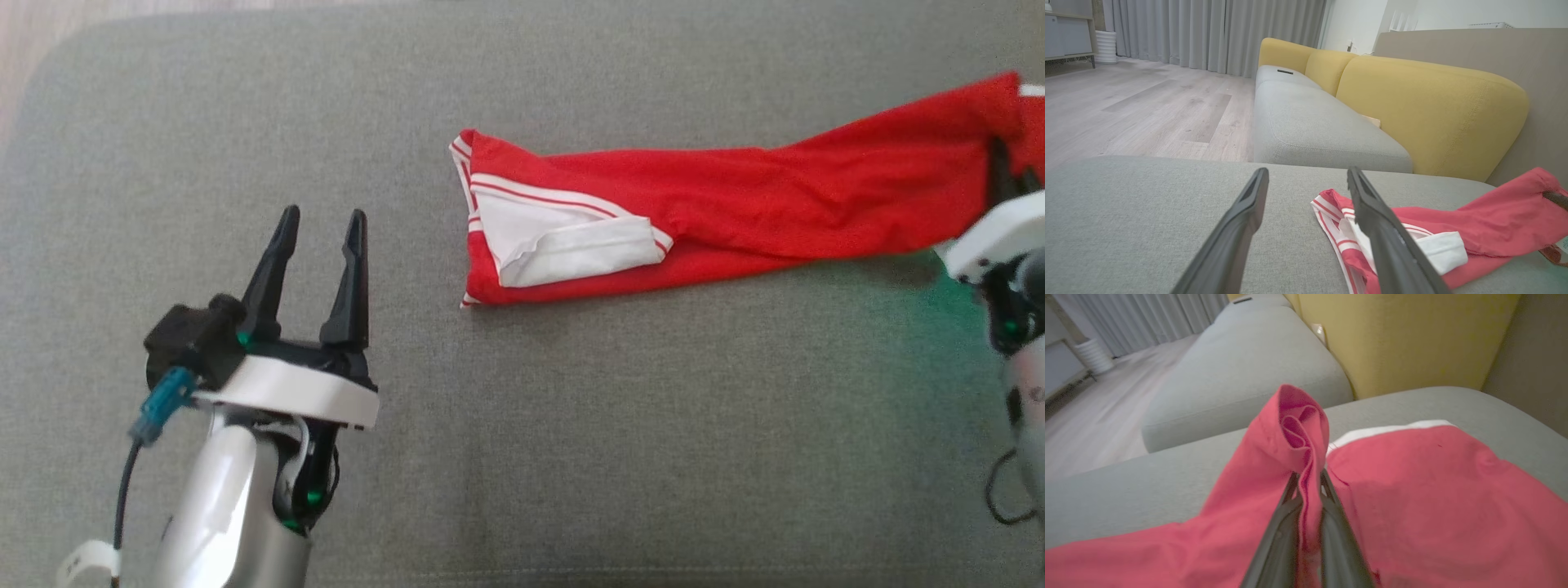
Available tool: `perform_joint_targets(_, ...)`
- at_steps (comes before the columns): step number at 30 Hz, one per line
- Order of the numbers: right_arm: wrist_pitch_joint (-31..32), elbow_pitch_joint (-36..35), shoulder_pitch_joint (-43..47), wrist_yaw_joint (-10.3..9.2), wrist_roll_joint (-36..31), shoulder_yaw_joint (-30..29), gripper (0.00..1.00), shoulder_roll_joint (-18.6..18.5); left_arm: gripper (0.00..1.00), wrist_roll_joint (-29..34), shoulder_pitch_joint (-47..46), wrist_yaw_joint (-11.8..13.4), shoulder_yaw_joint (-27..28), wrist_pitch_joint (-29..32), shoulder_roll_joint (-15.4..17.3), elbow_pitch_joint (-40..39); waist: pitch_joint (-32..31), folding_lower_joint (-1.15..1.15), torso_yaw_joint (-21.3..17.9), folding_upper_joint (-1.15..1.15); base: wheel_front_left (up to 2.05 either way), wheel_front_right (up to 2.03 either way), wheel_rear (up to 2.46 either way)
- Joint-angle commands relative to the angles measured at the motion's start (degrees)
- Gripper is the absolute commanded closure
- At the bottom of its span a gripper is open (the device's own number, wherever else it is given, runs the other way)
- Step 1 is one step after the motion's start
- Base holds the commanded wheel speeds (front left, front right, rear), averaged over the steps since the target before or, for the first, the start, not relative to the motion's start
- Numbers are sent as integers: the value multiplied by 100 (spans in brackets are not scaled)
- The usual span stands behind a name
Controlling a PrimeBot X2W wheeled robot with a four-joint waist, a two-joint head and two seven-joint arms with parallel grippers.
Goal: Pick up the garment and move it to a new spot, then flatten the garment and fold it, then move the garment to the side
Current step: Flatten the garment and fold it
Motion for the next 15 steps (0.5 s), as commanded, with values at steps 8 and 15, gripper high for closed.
perform_joint_targets(8, 369, -1400, 380, -5, 527, 692, 100, 564, 0, -73, 136, -30, 201, -29, 47, -143, -462, 0, 114, 0, 0, 0, 0)
perform_joint_targets(15, 734, -2131, 621, -5, 653, 940, 100, 1226, 0, -141, 262, -25, 206, -29, 47, -149, -623, 0, 277, 0, 0, 0, 0)
